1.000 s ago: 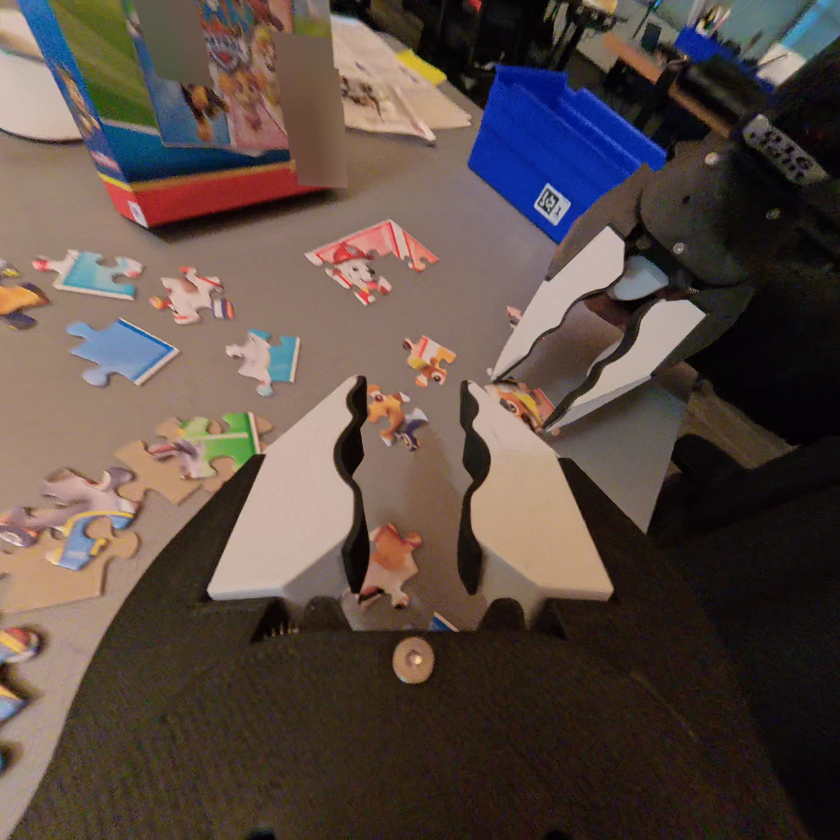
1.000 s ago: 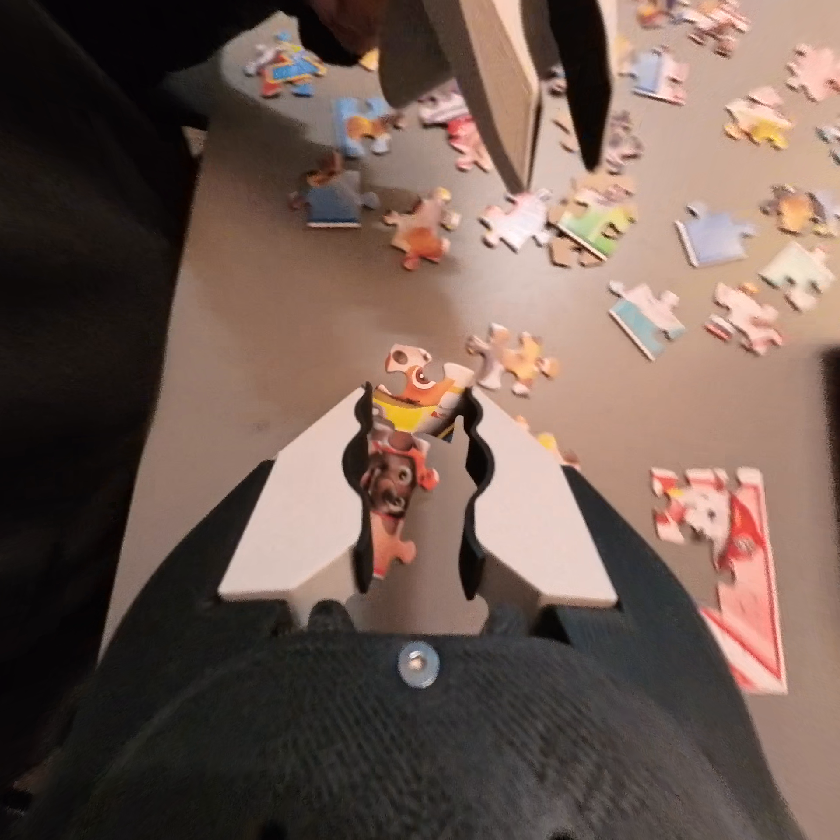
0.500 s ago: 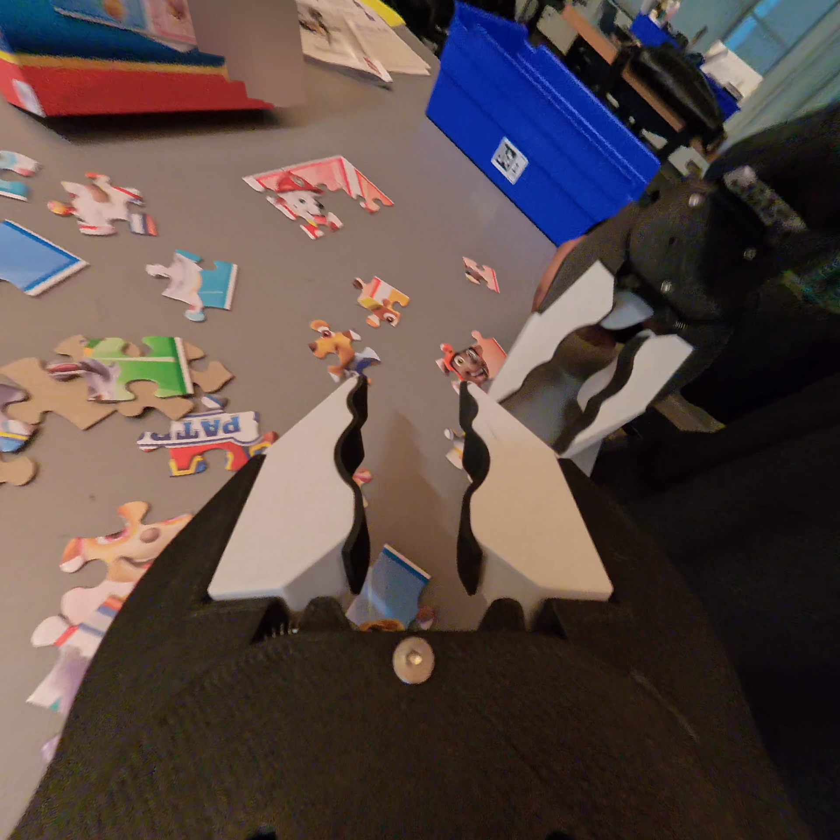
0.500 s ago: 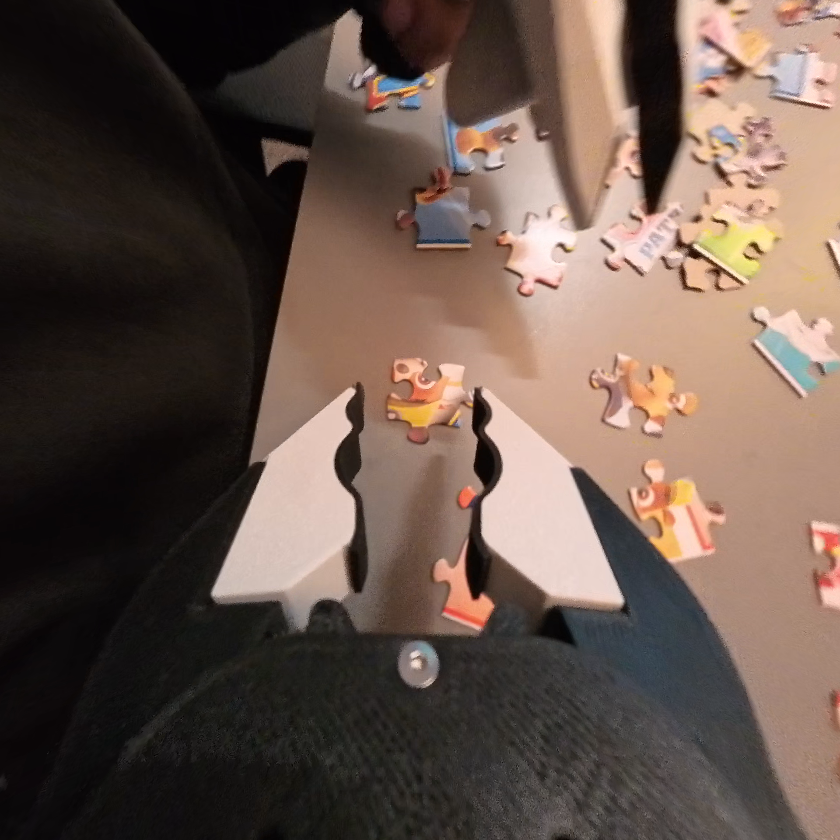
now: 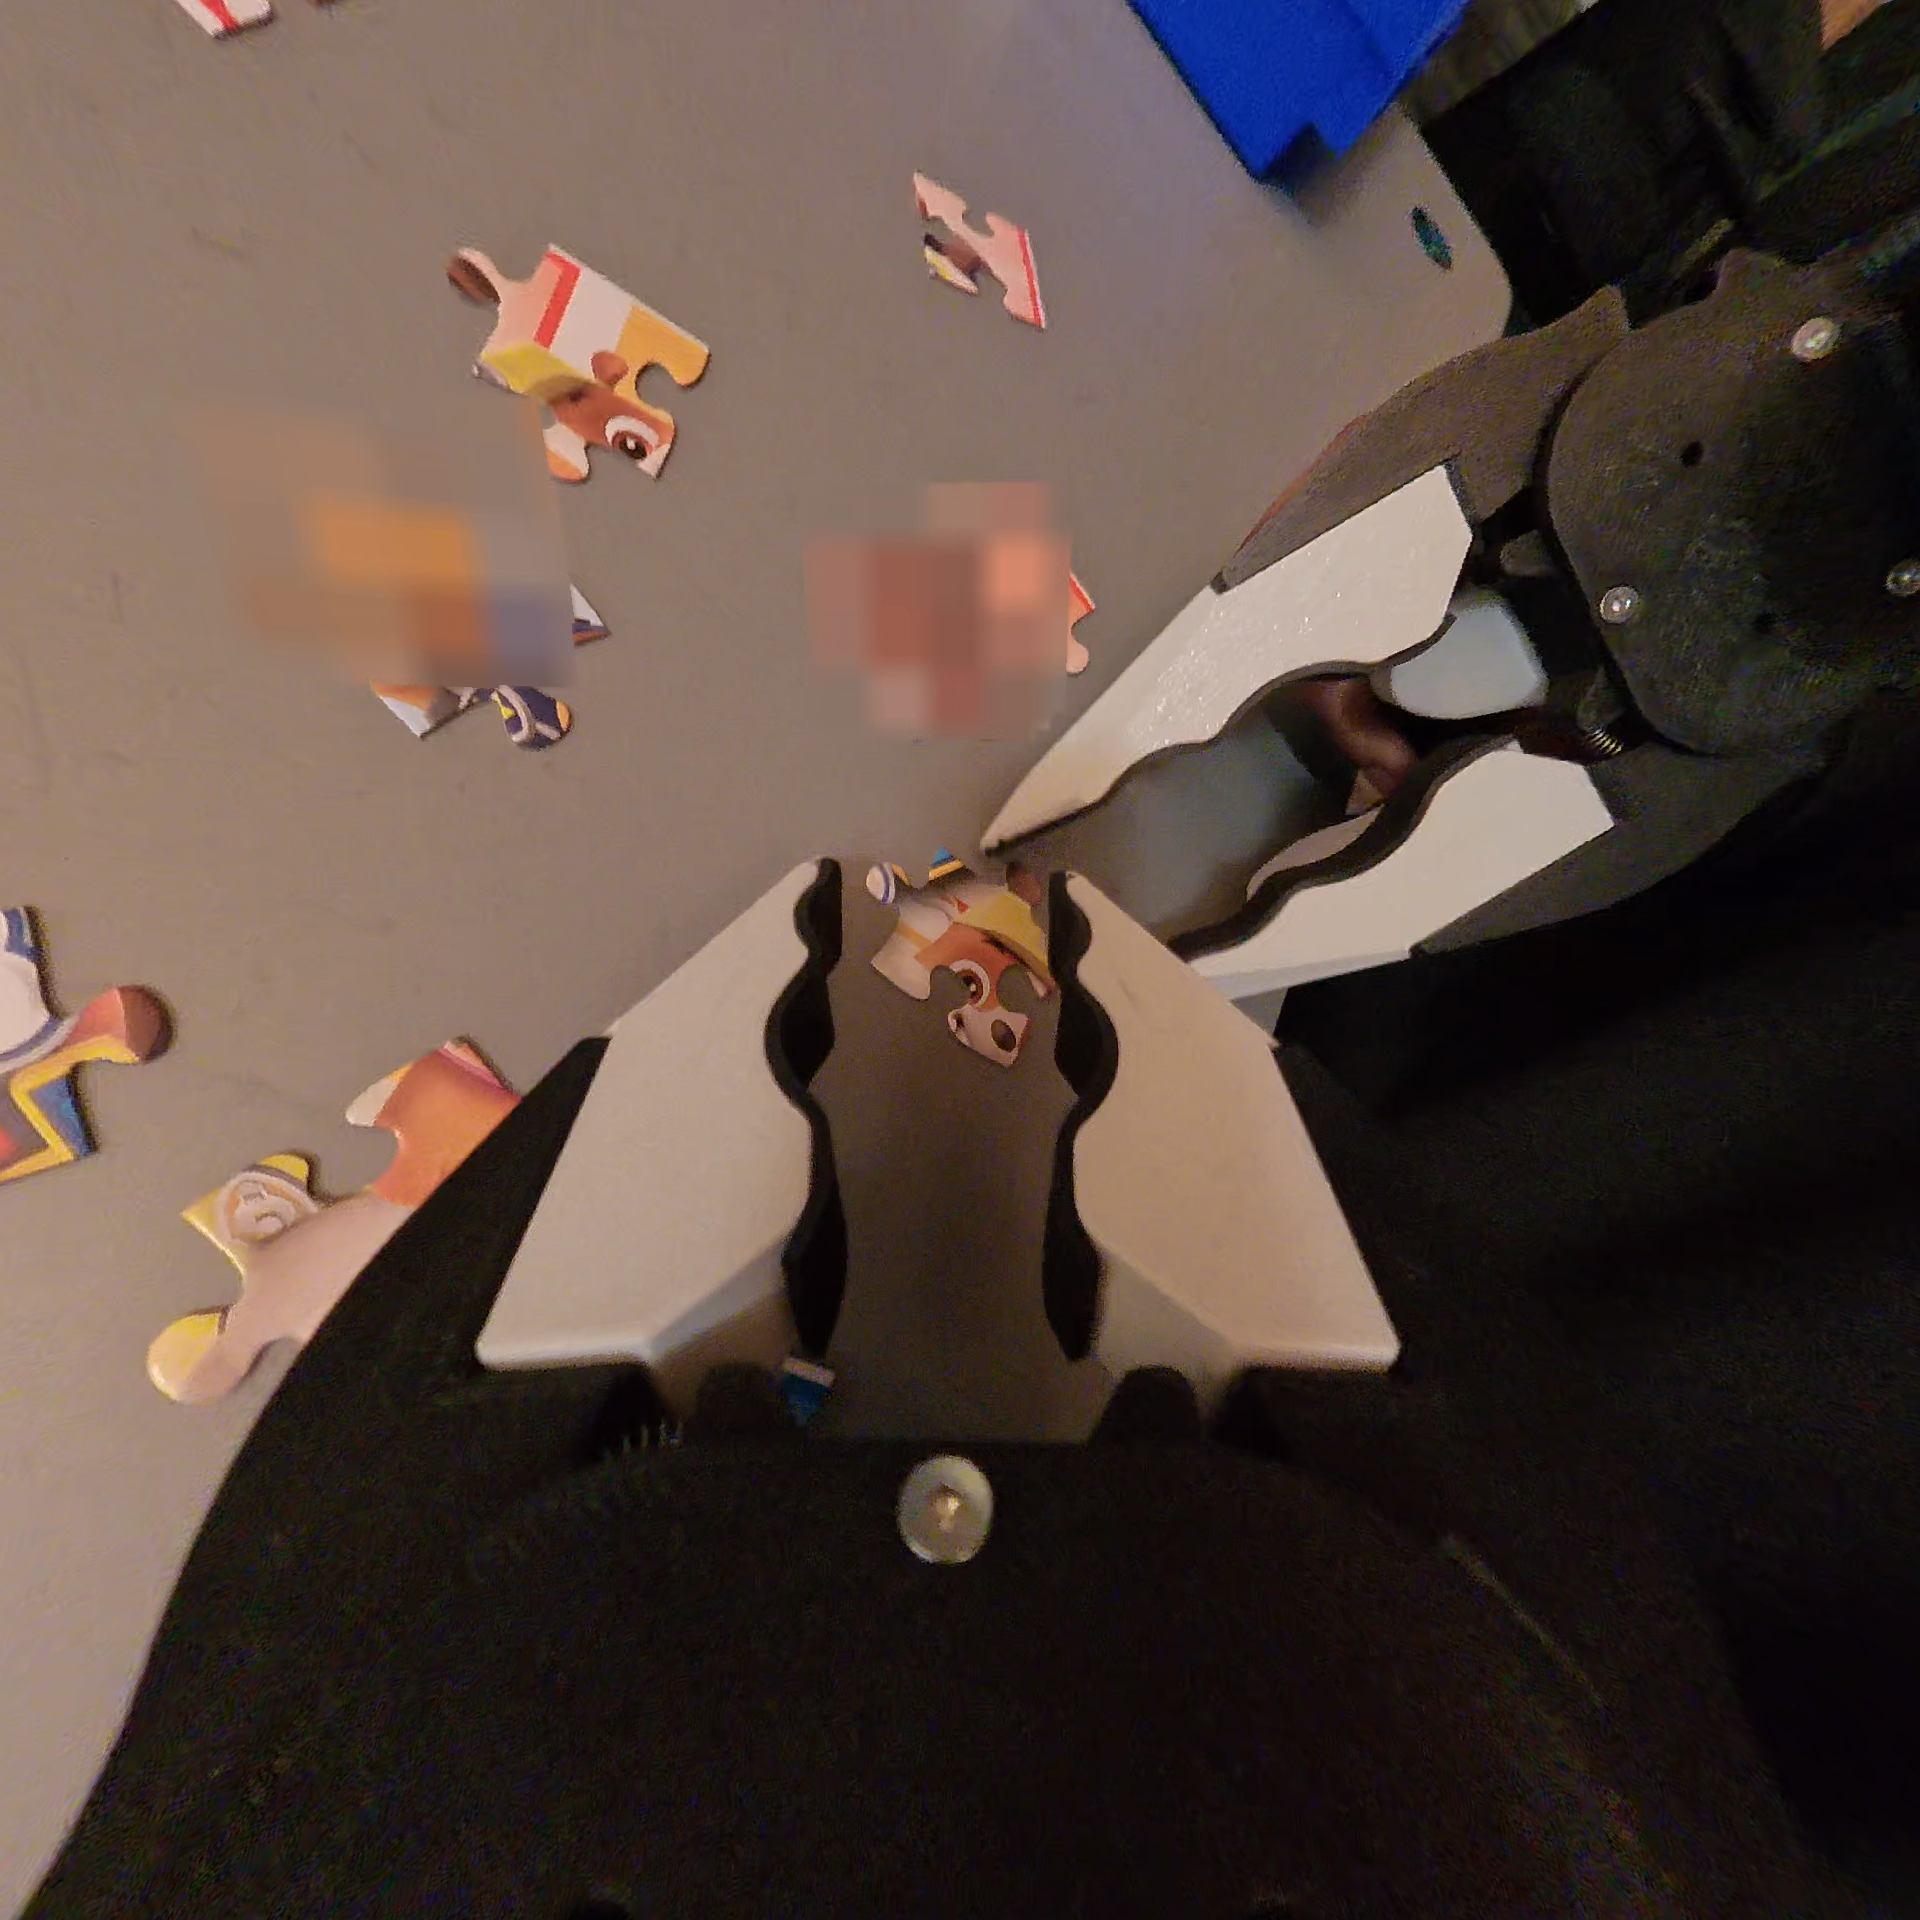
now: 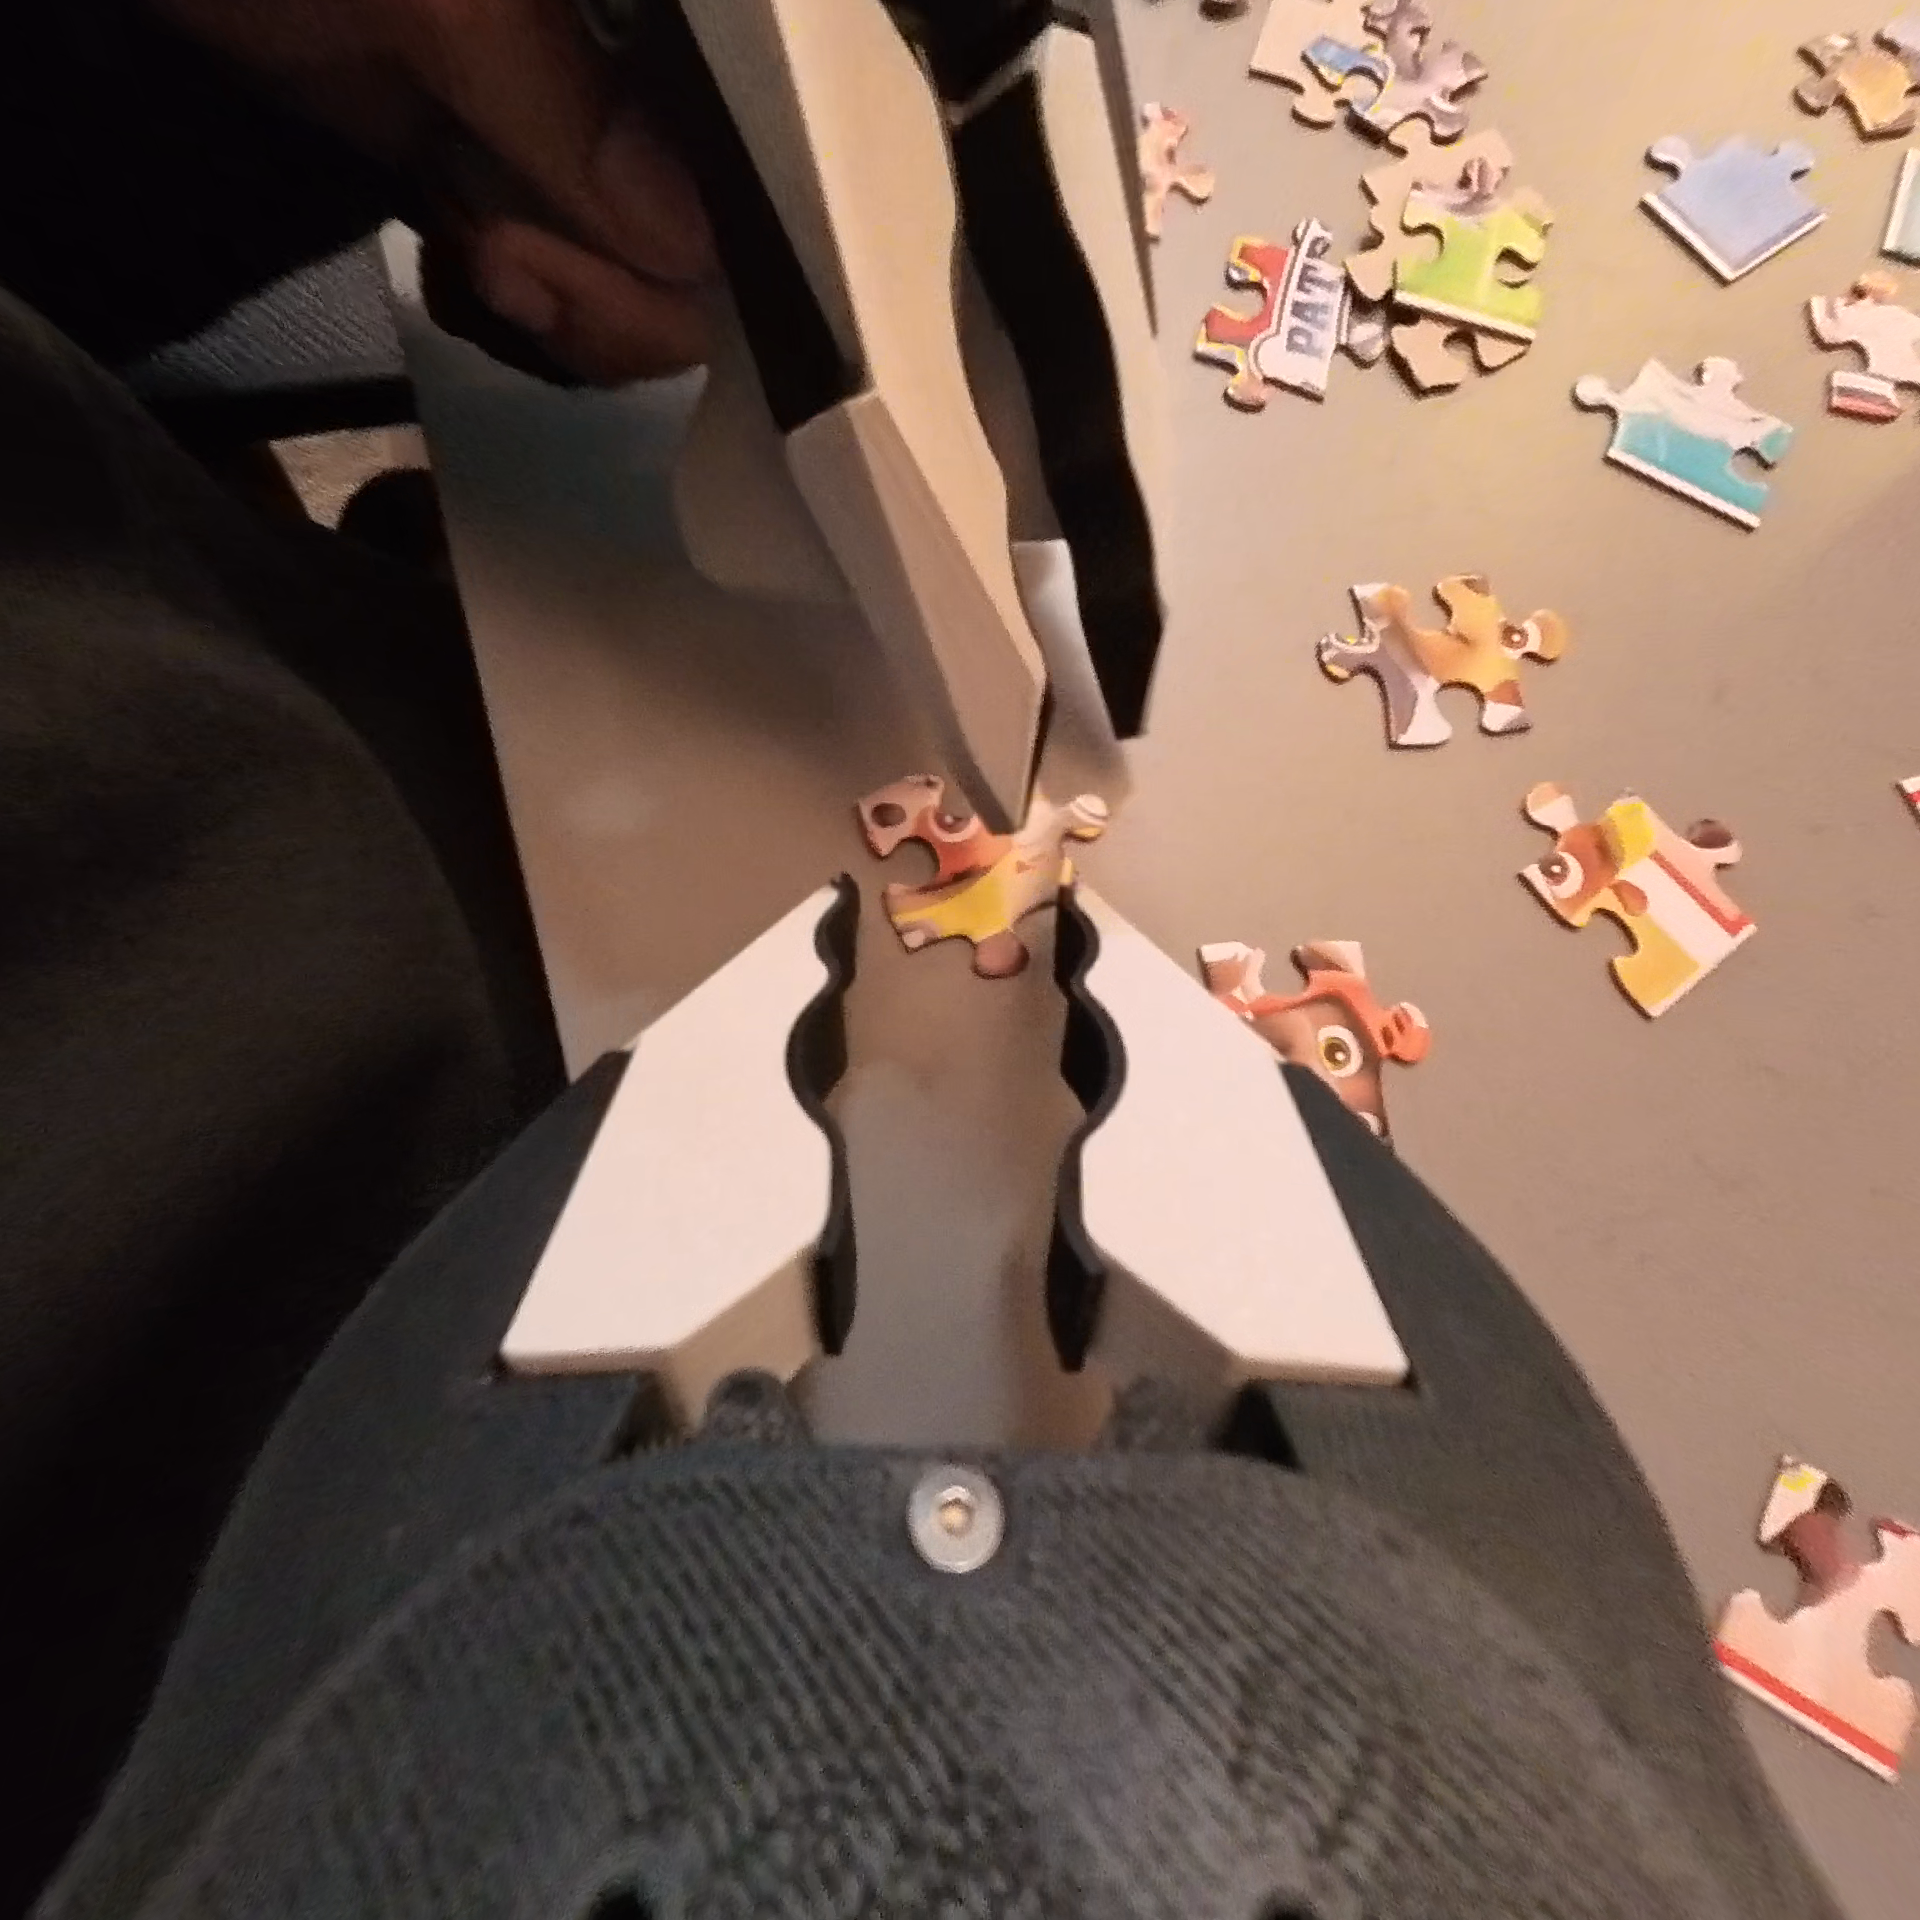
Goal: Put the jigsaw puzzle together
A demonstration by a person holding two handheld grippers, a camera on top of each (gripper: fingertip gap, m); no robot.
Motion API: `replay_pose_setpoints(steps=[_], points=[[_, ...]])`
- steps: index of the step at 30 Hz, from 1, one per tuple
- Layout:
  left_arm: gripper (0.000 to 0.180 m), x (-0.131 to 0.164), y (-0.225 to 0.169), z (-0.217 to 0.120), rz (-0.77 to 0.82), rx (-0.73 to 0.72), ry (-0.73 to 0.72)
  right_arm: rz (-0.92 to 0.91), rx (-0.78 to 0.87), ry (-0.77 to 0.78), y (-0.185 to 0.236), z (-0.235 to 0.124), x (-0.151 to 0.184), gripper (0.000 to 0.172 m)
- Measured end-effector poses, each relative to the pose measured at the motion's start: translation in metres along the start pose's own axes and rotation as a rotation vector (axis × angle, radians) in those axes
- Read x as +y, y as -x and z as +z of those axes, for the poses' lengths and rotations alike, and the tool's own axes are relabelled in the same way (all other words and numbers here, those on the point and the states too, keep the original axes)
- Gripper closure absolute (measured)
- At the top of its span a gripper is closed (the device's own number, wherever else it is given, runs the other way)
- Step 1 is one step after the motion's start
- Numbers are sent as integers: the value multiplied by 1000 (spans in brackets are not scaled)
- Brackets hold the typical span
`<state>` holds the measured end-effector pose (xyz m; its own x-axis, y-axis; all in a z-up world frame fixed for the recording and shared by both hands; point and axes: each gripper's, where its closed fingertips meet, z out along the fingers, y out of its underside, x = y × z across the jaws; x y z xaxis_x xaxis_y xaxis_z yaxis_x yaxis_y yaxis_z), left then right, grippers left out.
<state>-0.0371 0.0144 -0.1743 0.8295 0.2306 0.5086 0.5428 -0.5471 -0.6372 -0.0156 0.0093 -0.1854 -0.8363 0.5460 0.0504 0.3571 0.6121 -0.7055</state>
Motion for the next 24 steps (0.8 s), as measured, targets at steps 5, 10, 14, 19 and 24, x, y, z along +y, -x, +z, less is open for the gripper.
replay_pose_setpoints(steps=[5, 10, 14, 19, 24], points=[[144, 18, -7, -3, -35, 9, 57, 15, 64, 21, -14, -2, 8, 137], [149, 39, -23, -13, -26, 49, 170, 66, 80, -6, -21, -7, 11, 142], [152, 35, -20, -19, -28, 38, 143, 109, 35, -42, -17, -10, 7, 142], [153, 25, -14, -23, -55, 33, 94, 126, 8, -32, -12, -6, 6, 146], [153, 24, -6, -28, -51, -3, 85, 103, 19, -4, -12, 1, 7, 150]])
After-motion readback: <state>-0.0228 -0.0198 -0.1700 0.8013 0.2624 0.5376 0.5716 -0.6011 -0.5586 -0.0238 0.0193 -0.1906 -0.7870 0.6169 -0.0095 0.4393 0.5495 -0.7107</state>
